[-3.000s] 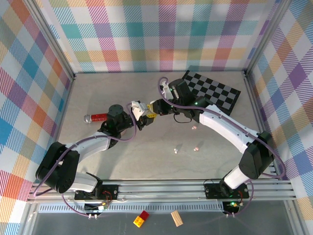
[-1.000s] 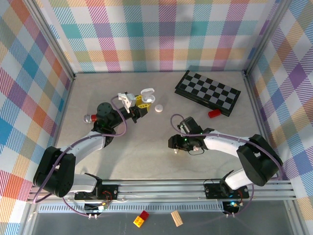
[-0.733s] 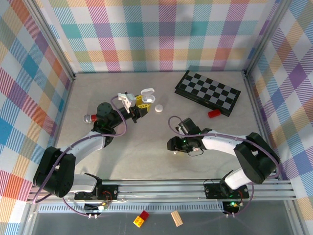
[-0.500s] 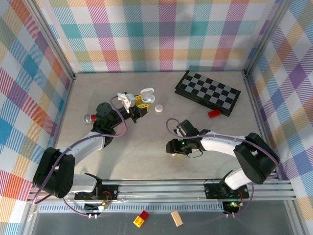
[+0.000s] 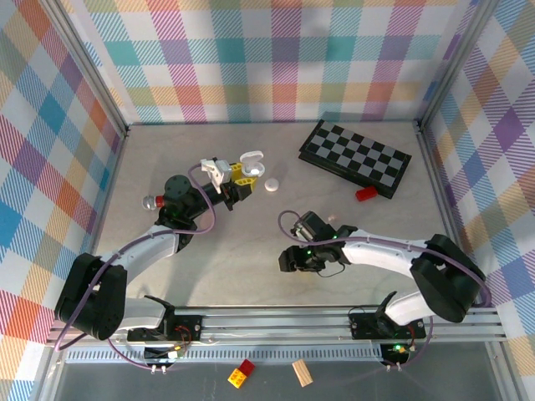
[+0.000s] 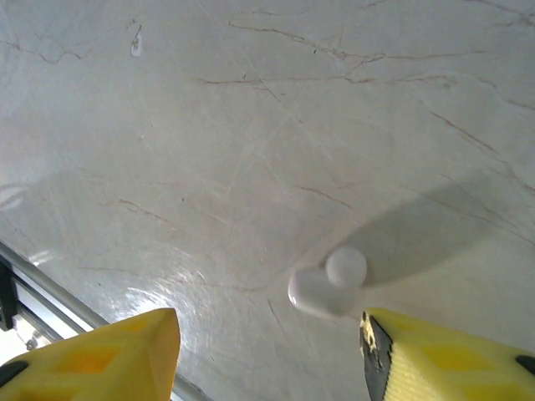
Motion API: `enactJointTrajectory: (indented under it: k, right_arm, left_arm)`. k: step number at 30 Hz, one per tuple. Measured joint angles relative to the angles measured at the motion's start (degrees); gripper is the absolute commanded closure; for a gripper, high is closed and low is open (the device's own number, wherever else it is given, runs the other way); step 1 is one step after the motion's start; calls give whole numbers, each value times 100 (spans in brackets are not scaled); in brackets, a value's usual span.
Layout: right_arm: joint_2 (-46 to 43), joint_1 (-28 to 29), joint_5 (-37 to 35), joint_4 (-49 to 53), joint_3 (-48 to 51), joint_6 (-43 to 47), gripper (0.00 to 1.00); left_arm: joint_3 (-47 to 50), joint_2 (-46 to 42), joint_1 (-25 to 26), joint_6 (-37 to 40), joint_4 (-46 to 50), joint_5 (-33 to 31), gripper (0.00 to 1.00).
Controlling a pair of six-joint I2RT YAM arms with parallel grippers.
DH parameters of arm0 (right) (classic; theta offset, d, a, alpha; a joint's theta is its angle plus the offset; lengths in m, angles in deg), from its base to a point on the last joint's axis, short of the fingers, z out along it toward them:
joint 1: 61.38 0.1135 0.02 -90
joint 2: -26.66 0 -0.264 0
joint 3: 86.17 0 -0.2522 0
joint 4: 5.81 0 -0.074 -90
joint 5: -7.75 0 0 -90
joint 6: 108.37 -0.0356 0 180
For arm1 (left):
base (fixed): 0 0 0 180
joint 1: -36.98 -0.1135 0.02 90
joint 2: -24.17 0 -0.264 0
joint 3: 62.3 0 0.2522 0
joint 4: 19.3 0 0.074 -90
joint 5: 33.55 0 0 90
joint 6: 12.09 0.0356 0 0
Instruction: Insert the wireless bluetooth earbuds into the charging case
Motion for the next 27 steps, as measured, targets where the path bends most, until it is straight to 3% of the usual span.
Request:
enactJointTrajectory:
  k: [7,14,27]
  right_arm:
    - [136,24,-446,1126,-949,1045,41]
    - [1462,313,-619,1969,-2028,1805,38]
    - [2059,435,-1110,2549,-2291,2236,50]
  left_arm:
    - [2,-39,-131,-2,15,0,66]
    - [142,-122,-636,-107,-9,35,66]
    - [269,-577,-1174,-151,122,107,66]
